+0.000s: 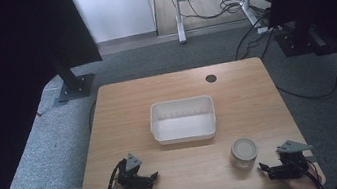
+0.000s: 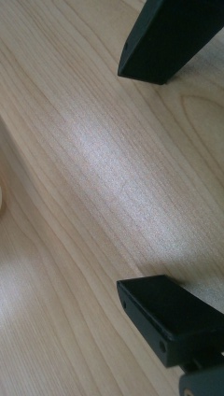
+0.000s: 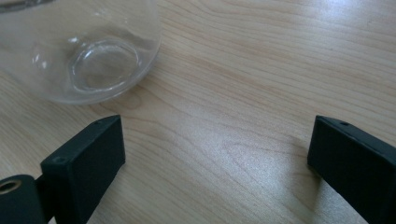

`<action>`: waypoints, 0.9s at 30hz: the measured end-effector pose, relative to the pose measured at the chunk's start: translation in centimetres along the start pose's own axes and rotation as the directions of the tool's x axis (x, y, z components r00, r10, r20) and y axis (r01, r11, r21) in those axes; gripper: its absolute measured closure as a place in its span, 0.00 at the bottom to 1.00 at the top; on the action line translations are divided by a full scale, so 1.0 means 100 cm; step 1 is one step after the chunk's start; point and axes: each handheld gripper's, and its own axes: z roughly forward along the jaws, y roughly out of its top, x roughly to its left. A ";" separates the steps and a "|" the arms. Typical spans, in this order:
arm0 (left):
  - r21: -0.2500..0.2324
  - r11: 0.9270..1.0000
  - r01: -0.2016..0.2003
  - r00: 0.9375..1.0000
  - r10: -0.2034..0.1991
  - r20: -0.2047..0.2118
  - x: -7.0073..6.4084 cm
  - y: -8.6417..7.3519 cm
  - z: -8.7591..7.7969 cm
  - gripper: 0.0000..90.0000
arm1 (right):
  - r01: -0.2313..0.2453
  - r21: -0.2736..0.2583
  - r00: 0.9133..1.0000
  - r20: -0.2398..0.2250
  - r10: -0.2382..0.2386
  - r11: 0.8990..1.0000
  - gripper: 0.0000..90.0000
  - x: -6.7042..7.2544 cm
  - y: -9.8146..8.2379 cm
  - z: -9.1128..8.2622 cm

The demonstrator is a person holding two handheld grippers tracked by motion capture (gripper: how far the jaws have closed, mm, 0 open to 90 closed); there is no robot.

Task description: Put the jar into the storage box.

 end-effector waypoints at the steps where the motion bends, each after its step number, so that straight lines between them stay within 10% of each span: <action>1: -0.001 1.000 0.000 1.000 0.000 0.000 0.000 0.000 0.000 0.01 | 0.006 0.000 1.000 0.007 -0.006 1.000 0.06 0.000 0.000 0.000; 27: -0.004 1.000 0.019 1.000 -0.019 -0.018 0.002 -0.001 -0.001 0.02 | 0.011 0.013 1.000 0.019 -0.011 1.000 0.04 0.005 0.000 -0.001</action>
